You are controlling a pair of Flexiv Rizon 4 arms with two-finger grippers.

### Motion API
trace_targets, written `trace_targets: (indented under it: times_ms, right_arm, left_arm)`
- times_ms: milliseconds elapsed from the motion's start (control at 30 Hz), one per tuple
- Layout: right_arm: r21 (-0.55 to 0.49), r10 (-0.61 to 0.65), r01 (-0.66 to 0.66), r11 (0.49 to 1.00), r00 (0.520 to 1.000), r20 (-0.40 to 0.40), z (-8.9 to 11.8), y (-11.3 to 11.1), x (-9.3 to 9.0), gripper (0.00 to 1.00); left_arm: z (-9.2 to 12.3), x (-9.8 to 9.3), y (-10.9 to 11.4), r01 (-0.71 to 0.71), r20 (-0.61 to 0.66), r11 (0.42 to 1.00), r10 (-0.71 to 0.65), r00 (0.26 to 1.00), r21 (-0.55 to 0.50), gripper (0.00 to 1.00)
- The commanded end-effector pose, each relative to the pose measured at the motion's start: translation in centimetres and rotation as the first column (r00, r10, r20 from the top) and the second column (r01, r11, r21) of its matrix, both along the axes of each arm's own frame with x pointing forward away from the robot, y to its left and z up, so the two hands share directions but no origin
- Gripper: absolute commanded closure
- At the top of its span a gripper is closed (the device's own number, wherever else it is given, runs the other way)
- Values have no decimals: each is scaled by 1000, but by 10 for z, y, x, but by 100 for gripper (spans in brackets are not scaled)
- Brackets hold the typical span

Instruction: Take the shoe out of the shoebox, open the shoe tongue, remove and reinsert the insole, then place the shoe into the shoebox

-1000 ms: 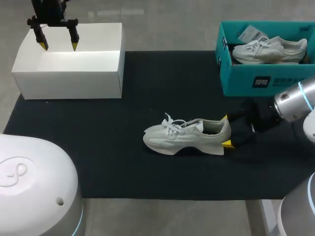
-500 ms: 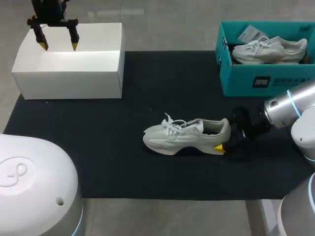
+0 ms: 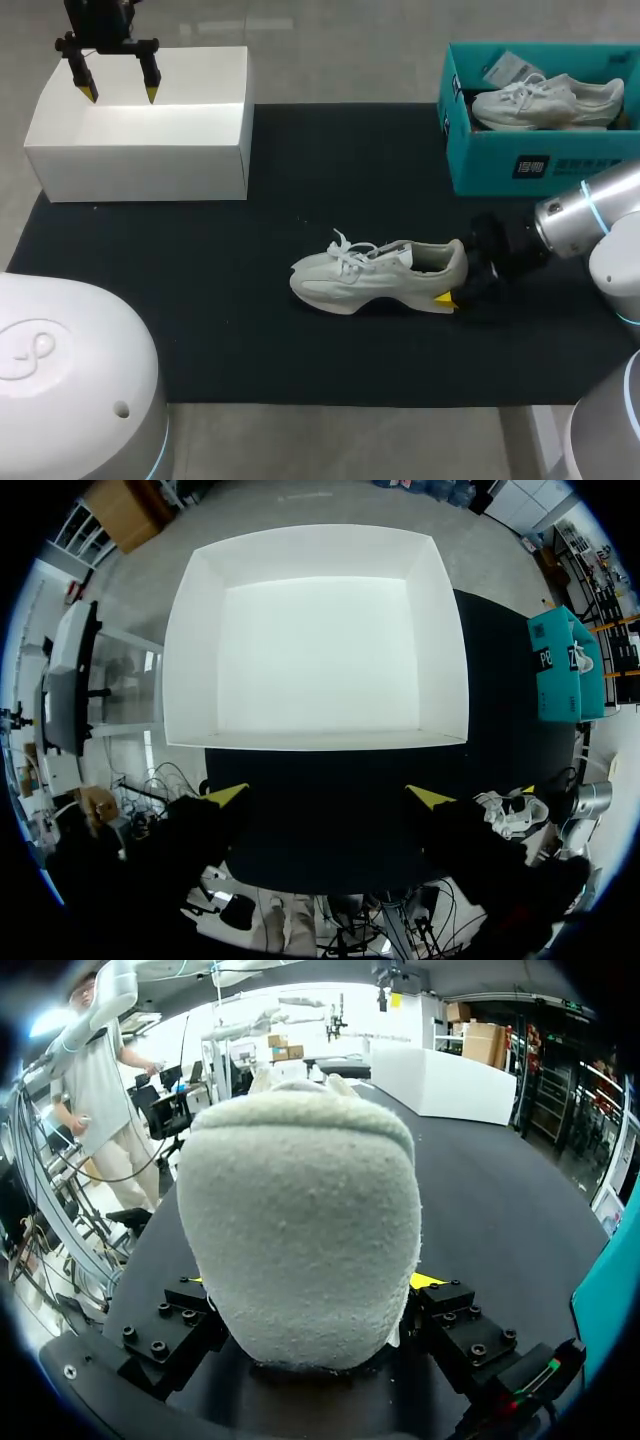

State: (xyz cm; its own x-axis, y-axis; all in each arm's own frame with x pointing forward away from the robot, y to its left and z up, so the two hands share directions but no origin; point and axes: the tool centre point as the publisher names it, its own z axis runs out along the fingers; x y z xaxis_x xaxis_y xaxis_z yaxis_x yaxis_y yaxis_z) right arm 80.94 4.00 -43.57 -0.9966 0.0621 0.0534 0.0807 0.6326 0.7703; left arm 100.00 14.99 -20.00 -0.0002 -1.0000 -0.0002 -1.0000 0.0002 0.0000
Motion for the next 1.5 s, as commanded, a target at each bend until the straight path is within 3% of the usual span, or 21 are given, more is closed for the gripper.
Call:
trace_targets:
  times_ms: [33,1033,1233,1367,1500]
  right_arm:
    - [-3,-1,1,1000,1000,1,-7,3,3,100]
    - [-3,-1,1,1000,1000,1,-7,3,3,100]
    - [-3,-1,1,1000,1000,1,-7,3,3,100]
    - [-3,-1,1,1000,1000,1,-7,3,3,100]
    - [-3,-1,1,1000,1000,1,-7,3,3,100]
  left_arm:
    - [0,0,0,0,0,1000,0,1000,0,0]
    - [0,0,0,0,0,1000,0,1000,0,0]
    - [4,-23,-21,-39,23,999,38,999,20,0]
    - [5,-38,-38,-164,-28,984,166,986,62,0]
    - [9,-66,-63,-155,-4,985,156,988,69,0]
